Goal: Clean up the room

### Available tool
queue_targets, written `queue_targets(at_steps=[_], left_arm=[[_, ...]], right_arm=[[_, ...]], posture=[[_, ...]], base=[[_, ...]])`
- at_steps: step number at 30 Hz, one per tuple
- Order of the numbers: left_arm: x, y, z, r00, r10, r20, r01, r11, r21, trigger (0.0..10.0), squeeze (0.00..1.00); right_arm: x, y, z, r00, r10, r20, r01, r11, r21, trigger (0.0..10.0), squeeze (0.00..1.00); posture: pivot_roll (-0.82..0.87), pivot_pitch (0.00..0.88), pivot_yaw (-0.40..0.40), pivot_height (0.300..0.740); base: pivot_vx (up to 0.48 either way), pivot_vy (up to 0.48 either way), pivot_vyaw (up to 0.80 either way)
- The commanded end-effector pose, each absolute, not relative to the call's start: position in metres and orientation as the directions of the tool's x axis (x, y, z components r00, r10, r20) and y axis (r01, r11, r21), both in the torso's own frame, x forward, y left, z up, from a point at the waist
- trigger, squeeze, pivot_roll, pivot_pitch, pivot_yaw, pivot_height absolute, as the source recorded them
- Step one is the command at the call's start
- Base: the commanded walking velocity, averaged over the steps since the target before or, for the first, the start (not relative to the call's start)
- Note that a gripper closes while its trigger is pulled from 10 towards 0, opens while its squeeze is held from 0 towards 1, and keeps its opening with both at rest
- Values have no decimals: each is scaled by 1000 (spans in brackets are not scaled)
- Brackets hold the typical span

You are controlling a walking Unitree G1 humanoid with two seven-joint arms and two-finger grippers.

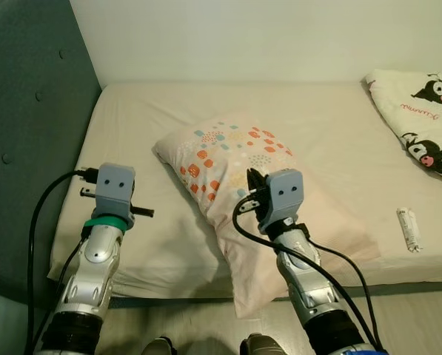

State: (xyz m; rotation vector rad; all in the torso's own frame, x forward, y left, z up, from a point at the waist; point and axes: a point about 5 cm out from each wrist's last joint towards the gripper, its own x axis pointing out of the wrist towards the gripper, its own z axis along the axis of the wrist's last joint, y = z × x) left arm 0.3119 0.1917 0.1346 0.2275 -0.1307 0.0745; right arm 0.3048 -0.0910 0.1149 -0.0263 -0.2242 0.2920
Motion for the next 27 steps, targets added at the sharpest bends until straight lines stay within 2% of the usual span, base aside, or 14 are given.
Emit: queue_targets(at_steps=[1,4,9,16,27], left_arm=[[313,201,138,988,77,136,-104,974,202,10000,0],[318,219,140,986,118,115,-137,976,171,10000,0],[320,226,141,982,156,107,-170,976,140,10000,0],[322,223,143,981,156,114,-171,977,131,10000,0],[328,222,142,982,153,114,-168,977,131,10000,0]], right_arm=[[306,-95,117,934,272,231,-270,962,-39,10000,0],[308,-101,117,938,253,239,-252,967,-37,10000,0],[310,-109,119,944,220,246,-223,975,-17,10000,0],[316,-120,126,949,171,264,-183,983,23,10000,0],[322,-125,135,941,168,295,-173,985,-7,10000,0]], posture=[[-12,0,-23,740],[-6,0,-25,740],[-4,0,-24,740],[-6,0,-24,740],[-23,0,-31,740]], base=[[0,0,0],[0,0,0],[0,0,0],[0,0,0],[0,0,0]])
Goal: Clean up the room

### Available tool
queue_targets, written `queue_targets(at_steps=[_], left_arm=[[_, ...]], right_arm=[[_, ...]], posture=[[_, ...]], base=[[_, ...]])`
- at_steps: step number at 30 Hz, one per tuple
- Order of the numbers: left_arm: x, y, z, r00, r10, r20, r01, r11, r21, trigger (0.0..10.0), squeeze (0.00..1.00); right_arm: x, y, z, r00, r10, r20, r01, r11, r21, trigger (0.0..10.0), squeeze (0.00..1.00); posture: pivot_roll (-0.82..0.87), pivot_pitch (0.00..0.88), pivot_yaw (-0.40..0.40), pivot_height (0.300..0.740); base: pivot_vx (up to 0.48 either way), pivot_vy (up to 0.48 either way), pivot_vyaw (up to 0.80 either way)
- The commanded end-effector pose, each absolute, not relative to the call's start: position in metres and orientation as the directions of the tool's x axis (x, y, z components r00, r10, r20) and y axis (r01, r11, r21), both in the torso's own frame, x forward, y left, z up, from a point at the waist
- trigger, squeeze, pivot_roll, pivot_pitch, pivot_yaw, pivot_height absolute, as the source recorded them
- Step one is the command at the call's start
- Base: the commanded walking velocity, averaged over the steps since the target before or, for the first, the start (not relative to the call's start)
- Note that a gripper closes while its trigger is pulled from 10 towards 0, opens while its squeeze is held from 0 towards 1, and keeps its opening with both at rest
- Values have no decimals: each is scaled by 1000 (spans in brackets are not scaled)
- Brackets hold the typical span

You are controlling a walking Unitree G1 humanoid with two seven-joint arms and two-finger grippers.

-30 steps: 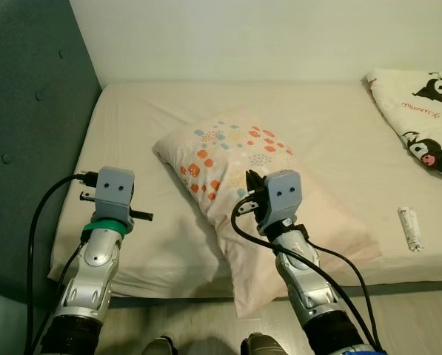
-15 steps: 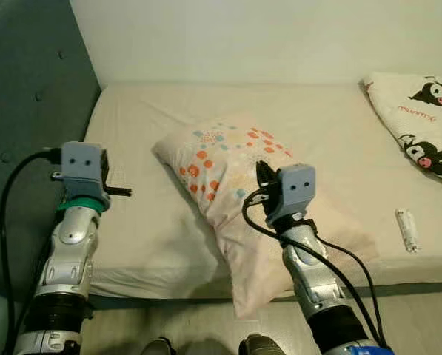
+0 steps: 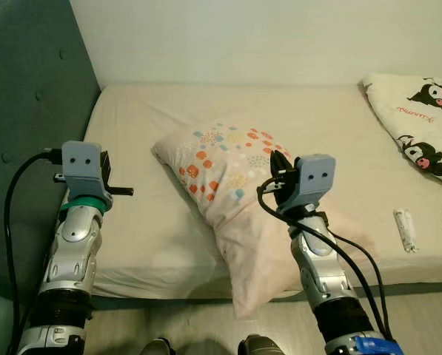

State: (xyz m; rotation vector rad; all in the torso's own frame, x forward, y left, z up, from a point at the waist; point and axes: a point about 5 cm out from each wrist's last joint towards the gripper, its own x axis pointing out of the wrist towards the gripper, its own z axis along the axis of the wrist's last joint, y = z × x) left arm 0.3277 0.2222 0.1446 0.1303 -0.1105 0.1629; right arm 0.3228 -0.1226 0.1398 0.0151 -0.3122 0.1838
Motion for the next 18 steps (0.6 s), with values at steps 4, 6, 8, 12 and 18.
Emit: queue_targets(at_steps=[4,6,8,12,18], left_arm=[[328,220,141,983,149,112,-163,978,130,10000,0],[329,220,141,983,146,112,-160,979,130,10000,0],[329,217,141,984,139,115,-153,980,130,10000,0],[331,216,143,983,139,121,-154,980,125,10000,0],[334,217,144,979,156,135,-172,979,113,10000,0]], right_arm=[[323,-126,134,943,164,290,-169,986,-9,10000,0],[323,-126,134,943,165,289,-170,985,-8,10000,0],[323,-125,133,941,171,292,-175,984,-15,10000,0],[324,-124,136,939,174,298,-177,984,-18,10000,0],[325,-125,136,934,181,307,-177,983,-40,10000,0]], posture=[[-24,0,-31,740],[-23,0,-31,740],[-18,0,-35,740],[-20,0,-31,740],[-17,0,-38,740]], base=[[0,0,0],[0,0,0],[0,0,0],[0,0,0],[0,0,0]])
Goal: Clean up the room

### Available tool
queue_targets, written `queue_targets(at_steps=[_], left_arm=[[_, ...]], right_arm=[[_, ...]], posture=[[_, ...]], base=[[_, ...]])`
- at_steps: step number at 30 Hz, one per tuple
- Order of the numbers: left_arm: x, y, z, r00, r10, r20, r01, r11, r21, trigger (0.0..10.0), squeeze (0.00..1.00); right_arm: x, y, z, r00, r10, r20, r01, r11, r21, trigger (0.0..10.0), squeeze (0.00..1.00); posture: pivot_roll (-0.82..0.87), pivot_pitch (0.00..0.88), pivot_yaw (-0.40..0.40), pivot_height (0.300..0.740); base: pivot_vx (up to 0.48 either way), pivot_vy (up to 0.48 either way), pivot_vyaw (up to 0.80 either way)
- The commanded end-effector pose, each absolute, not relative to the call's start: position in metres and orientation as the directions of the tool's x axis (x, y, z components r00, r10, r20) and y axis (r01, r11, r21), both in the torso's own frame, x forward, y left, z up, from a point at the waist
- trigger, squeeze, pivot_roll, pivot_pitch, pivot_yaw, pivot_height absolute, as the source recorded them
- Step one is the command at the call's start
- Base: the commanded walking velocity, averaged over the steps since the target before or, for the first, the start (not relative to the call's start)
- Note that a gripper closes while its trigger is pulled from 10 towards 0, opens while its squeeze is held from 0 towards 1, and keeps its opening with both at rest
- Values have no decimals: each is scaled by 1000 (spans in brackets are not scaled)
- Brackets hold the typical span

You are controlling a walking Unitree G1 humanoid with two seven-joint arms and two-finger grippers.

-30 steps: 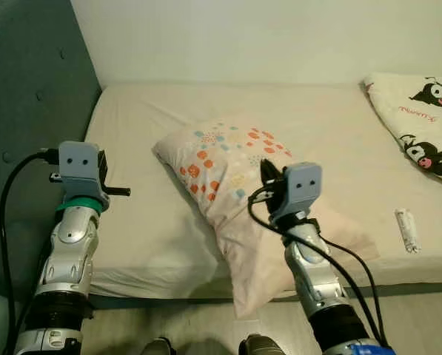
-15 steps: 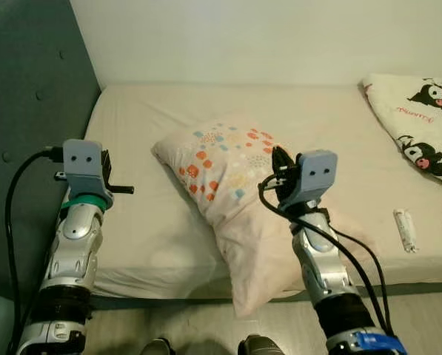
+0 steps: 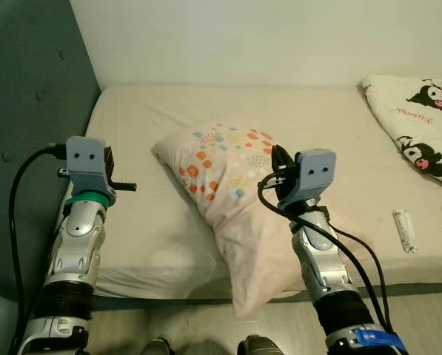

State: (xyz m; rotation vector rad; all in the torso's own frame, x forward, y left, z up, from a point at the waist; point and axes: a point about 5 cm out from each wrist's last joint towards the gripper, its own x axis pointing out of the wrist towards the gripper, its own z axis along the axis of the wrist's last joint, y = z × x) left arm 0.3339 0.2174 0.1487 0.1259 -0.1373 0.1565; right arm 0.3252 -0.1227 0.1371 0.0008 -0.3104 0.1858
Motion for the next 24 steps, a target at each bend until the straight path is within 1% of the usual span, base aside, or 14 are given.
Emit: queue_targets(at_steps=[1,4,9,24], left_arm=[[334,217,144,979,156,135,-172,979,113,10000,0],[333,220,141,977,173,129,-187,976,108,10000,0],[331,218,136,979,159,131,-179,970,162,10000,0],[335,206,142,980,123,157,-145,980,138,10000,0]], right_arm=[[325,-125,136,934,181,307,-177,983,-40,10000,0],[325,-126,136,935,182,303,-176,983,-48,10000,0],[325,-125,134,935,193,298,-186,981,-50,10000,0],[326,-123,133,935,193,299,-190,981,-38,10000,0]], posture=[[-17,0,-38,740],[-27,0,-42,740],[-35,0,-47,740],[-29,0,-35,740]], base=[[0,0,0],[0,0,0],[0,0,0],[0,0,0]])
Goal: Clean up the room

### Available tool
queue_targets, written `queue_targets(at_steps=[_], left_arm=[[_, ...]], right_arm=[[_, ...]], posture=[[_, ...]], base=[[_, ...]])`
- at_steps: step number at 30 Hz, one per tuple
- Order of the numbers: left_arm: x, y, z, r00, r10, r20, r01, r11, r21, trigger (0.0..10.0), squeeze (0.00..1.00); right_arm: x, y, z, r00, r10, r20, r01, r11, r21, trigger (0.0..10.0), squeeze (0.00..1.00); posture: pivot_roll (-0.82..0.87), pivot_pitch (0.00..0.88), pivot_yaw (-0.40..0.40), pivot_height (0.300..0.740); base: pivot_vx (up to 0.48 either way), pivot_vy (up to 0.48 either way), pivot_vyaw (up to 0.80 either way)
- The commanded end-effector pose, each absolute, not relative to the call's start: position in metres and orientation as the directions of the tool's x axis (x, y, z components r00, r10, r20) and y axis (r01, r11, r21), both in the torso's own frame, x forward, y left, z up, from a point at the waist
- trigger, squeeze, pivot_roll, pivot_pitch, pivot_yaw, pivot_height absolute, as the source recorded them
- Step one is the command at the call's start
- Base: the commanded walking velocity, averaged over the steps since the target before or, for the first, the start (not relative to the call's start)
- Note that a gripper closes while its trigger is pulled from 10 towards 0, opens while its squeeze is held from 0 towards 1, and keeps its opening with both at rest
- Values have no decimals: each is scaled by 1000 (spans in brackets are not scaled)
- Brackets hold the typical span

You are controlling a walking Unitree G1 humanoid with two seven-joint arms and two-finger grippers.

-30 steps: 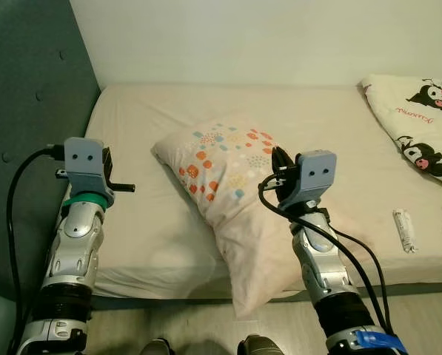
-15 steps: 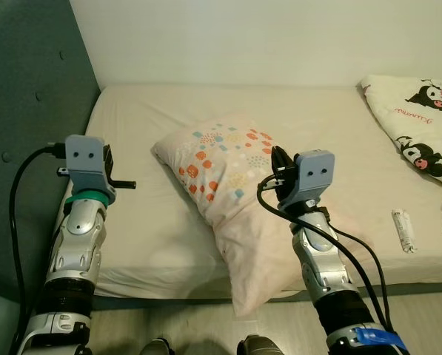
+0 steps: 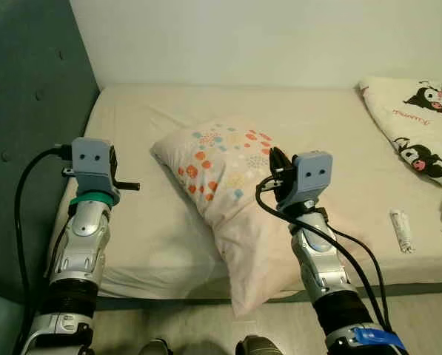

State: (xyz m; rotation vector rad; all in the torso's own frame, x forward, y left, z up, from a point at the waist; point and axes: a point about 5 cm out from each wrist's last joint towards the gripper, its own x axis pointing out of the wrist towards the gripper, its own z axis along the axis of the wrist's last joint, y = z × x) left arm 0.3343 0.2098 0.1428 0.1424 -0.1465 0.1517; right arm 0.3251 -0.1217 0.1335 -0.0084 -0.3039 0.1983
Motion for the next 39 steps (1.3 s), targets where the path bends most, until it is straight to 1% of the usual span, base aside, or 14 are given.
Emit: queue_targets(at_steps=[1,39], left_arm=[[335,206,142,980,123,157,-145,980,138,10000,0],[334,205,140,982,114,148,-136,980,144,10000,0]], right_arm=[[326,-123,133,935,193,299,-190,981,-38,10000,0],[325,-120,130,935,194,298,-192,981,-36,10000,0]], posture=[[-29,0,-35,740],[-32,0,-30,740]], base=[[0,0,0],[0,0,0]])
